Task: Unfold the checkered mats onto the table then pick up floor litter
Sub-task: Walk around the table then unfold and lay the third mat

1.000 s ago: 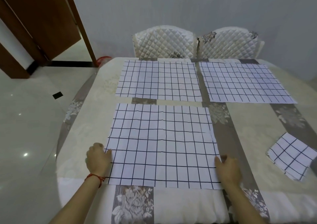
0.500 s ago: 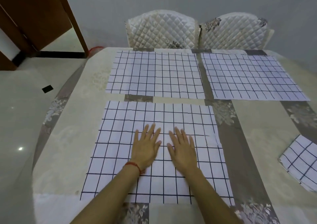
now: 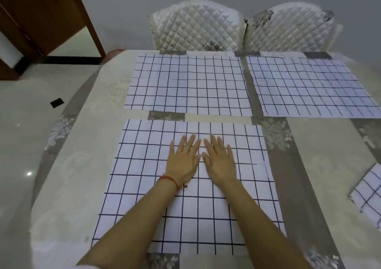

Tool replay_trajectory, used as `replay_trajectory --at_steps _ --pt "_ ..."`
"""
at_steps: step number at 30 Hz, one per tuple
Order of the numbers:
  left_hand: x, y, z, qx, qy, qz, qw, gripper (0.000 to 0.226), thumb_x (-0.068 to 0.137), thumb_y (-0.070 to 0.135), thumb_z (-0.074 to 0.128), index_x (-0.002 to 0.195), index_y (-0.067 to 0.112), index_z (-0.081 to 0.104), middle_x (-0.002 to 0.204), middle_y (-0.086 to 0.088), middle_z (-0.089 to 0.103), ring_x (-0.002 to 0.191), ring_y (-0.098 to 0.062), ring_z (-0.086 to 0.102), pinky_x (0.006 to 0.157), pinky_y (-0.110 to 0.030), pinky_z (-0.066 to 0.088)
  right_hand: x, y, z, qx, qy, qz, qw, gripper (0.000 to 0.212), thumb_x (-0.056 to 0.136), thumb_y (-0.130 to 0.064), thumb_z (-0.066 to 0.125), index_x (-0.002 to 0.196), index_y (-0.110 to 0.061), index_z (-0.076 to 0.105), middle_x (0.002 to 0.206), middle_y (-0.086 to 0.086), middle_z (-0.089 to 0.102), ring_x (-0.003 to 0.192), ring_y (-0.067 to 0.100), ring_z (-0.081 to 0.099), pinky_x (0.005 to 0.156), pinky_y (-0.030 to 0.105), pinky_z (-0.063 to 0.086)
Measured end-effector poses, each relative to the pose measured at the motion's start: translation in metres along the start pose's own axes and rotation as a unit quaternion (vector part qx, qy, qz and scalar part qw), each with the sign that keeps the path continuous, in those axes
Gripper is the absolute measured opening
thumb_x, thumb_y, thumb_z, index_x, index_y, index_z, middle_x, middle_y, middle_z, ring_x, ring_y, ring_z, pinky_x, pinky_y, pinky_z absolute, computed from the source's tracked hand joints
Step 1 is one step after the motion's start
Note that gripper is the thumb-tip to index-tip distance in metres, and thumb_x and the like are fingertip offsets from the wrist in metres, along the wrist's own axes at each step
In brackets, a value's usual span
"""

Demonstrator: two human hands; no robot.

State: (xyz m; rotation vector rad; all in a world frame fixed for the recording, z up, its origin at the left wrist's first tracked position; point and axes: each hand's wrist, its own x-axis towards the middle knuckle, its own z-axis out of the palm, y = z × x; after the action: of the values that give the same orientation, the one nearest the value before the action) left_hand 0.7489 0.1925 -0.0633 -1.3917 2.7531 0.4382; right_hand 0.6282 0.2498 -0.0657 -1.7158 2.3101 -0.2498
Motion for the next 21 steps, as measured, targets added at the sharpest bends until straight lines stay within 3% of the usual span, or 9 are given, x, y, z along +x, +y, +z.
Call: replay_trajectory --at_steps 4,8,11,13,15,17,21 --pt "-0.007 -0.051 -0.001 -0.01 0.033 -0.099 0.995 0.058 0.09 0.047 0.006 0.145 0.028 -0.001 0.157 0.005 -0.005 0.145 -0.019 -0.009 0.116 -0.046 -0.008 -0.013 0.058 -0.007 -0.01 0.022 0.095 0.995 0.064 0.087 -0.051 -0.001 0.146 -0.027 0.006 0.158 -0.003 0.0 0.145 0.016 -0.006 0.117 0.039 -0.007" --pt "-0.028 -0.079 -0.007 -0.045 0.054 -0.209 0.975 0.055 0.096 0.042 0.016 0.146 0.021 0.003 0.158 -0.002 -0.003 0.145 -0.023 -0.009 0.118 -0.05 -0.005 -0.035 0.088 -0.023 0.006 0.07 0.186 0.98 0.056 0.095 -0.042 0.012 0.146 -0.018 0.017 0.158 0.006 0.008 0.145 0.021 0.0 0.118 0.045 -0.004" --pt "-0.044 -0.039 -0.004 -0.053 0.092 -0.125 0.986 0.058 0.093 0.042 0.009 0.146 0.019 0.01 0.157 -0.003 0.005 0.145 -0.025 -0.001 0.116 -0.049 -0.002 -0.052 0.043 -0.02 0.043 0.114 0.117 0.986 0.065 0.09 -0.044 0.003 0.145 -0.013 0.019 0.156 0.007 0.01 0.145 0.022 0.002 0.116 0.038 -0.007" --pt "-0.06 -0.002 0.008 -0.059 0.061 -0.049 0.995 0.059 0.091 0.043 0.003 0.146 0.022 0.008 0.156 0.003 -0.003 0.145 -0.021 -0.004 0.115 -0.043 -0.009 -0.066 0.004 -0.004 0.067 0.072 0.034 0.995 0.063 0.091 -0.048 0.001 0.145 -0.019 0.014 0.154 -0.001 -0.001 0.144 0.017 -0.002 0.115 0.032 -0.011" --pt "-0.075 0.012 0.018 -0.03 0.026 -0.015 0.999 0.059 0.093 0.045 0.0 0.144 0.023 0.017 0.151 0.006 0.003 0.144 -0.023 0.011 0.118 -0.043 -0.006 -0.082 -0.011 0.013 0.044 0.04 -0.001 0.998 0.063 0.092 -0.051 -0.001 0.145 -0.023 0.017 0.151 -0.006 0.0 0.144 0.015 0.002 0.114 0.032 -0.009" --pt "-0.086 -0.001 0.022 -0.002 0.03 -0.038 0.999 0.061 0.093 0.048 -0.002 0.142 0.022 0.024 0.149 0.005 0.014 0.14 -0.023 0.025 0.116 -0.044 0.003 -0.095 0.005 0.018 0.026 0.037 0.022 0.999 0.064 0.09 -0.053 -0.003 0.145 -0.026 0.016 0.152 -0.007 0.003 0.143 0.014 0.003 0.115 0.032 -0.007" --pt "-0.096 -0.046 0.017 -0.028 0.05 -0.099 0.993 0.079 0.078 0.065 -0.017 0.144 0.027 0.003 0.152 0.007 -0.006 0.144 -0.016 -0.003 0.115 -0.042 -0.008 -0.116 0.059 -0.001 0.038 0.049 0.11 0.992 0.081 0.079 -0.063 -0.017 0.146 -0.028 0.012 0.157 -0.004 0.003 0.144 0.012 -0.003 0.117 0.034 -0.006"
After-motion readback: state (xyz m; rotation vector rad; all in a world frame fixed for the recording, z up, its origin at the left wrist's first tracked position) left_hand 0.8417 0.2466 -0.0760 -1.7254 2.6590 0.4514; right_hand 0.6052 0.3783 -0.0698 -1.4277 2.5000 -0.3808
